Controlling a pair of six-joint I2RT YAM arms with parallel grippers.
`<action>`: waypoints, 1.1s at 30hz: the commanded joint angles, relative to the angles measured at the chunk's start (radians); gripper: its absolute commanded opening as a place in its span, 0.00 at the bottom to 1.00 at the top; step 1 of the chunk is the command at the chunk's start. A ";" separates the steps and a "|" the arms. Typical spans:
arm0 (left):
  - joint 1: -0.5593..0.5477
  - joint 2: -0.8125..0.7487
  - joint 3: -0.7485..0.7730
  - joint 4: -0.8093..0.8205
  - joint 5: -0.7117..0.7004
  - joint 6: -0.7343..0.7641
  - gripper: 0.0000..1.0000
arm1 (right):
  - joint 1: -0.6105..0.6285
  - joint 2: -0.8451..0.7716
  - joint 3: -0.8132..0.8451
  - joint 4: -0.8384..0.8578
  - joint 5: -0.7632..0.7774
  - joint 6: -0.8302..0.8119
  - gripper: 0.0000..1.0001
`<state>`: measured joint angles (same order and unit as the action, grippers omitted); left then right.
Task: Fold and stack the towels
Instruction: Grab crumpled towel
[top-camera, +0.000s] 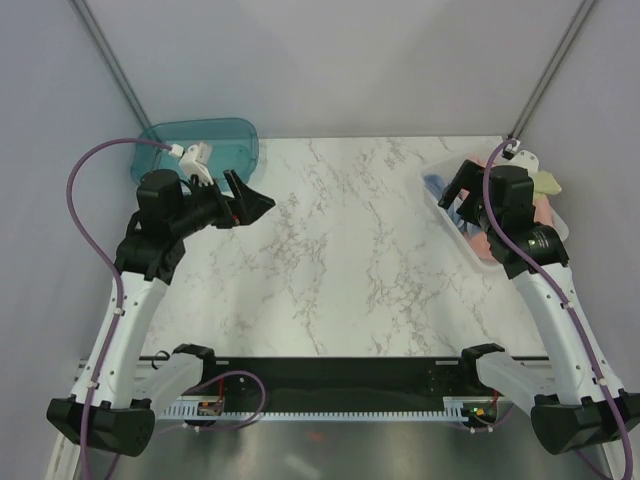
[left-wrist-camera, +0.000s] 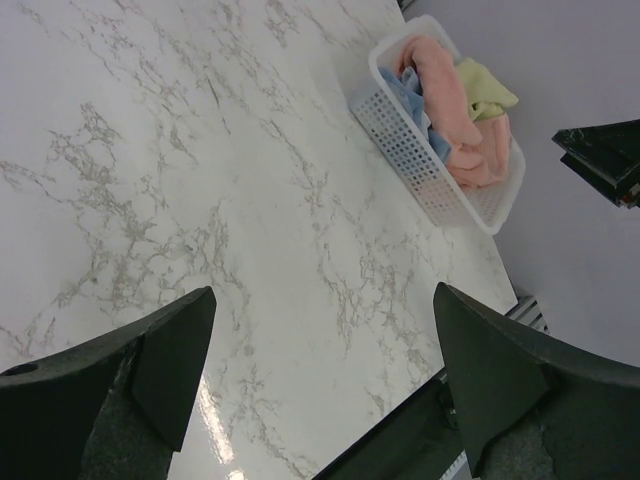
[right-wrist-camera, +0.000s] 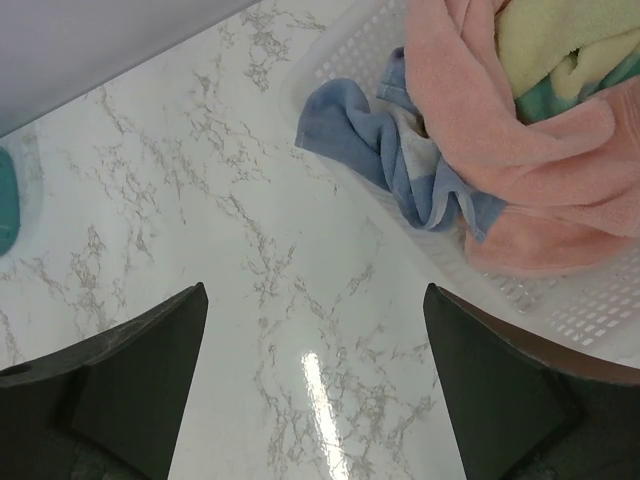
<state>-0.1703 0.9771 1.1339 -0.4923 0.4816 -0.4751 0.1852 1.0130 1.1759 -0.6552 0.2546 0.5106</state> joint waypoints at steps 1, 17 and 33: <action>-0.001 -0.023 0.009 0.018 0.066 0.009 0.98 | -0.003 -0.013 0.008 0.002 -0.003 0.006 0.98; -0.259 -0.101 -0.055 -0.002 -0.104 0.030 1.00 | -0.262 0.538 0.238 0.105 0.019 -0.222 0.72; -0.259 -0.109 -0.103 -0.014 -0.147 0.046 1.00 | -0.337 0.750 0.359 0.129 -0.207 -0.393 0.00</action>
<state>-0.4278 0.8734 1.0359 -0.5079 0.3424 -0.4664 -0.1452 1.7706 1.4551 -0.5461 0.1383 0.1261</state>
